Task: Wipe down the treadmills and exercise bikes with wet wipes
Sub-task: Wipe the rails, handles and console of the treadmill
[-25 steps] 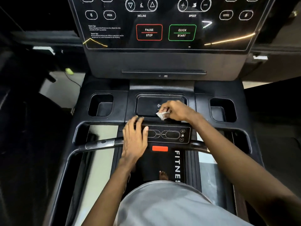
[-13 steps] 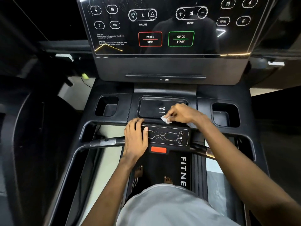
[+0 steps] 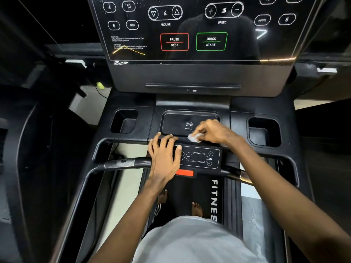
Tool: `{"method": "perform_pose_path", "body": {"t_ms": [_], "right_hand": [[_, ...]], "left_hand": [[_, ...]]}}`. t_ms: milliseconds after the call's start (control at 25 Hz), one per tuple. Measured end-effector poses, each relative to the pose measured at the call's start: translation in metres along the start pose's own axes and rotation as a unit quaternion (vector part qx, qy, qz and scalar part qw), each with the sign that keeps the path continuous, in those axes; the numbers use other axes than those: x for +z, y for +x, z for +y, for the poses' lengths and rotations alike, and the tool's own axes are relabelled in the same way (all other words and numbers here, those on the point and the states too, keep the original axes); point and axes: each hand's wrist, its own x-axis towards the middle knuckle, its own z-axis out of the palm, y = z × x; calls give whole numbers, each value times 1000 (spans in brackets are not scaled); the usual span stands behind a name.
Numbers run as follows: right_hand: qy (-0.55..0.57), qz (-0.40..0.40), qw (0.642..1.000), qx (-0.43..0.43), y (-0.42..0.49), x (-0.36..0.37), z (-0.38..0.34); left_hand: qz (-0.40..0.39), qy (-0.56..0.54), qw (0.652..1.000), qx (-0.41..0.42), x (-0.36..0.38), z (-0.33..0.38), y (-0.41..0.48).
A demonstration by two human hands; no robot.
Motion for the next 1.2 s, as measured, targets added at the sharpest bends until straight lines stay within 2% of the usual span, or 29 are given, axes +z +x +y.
{"method": "perform_pose_path", "body": {"t_ms": [120,320,360,480,560,720,880,920,1040,1120,1200], "right_hand": [[6,-37,999,-36,24,10,-25],[-31,-113,993,26,21,-25,9],[-30,-90,995,41,20,-25,14],[-13,92,995,21,28,-4,13],[-15,151,988,-6,37,15,8],[-30,171,985,-14,38,20,16],[-63,84,990,-94,38,13,6],[-69,83,989,-104,42,12,1],[-102,132,980,-110,54,10,-1],[-111,168,977,-75,51,14,10],[-73,233,969,-31,38,21,25]], "left_hand": [[-5,26,1000,2,5,5,-1],[7,49,999,3,5,2,-1],[12,48,999,2,5,3,-1],[30,47,998,-1,7,7,-1],[31,42,999,-7,8,8,0],[8,33,999,-1,7,4,0],[20,41,999,-5,8,7,1],[23,43,999,-6,9,8,1],[28,50,998,-5,10,7,0],[30,47,998,-4,10,6,0],[32,46,998,-3,10,7,-1]]}}
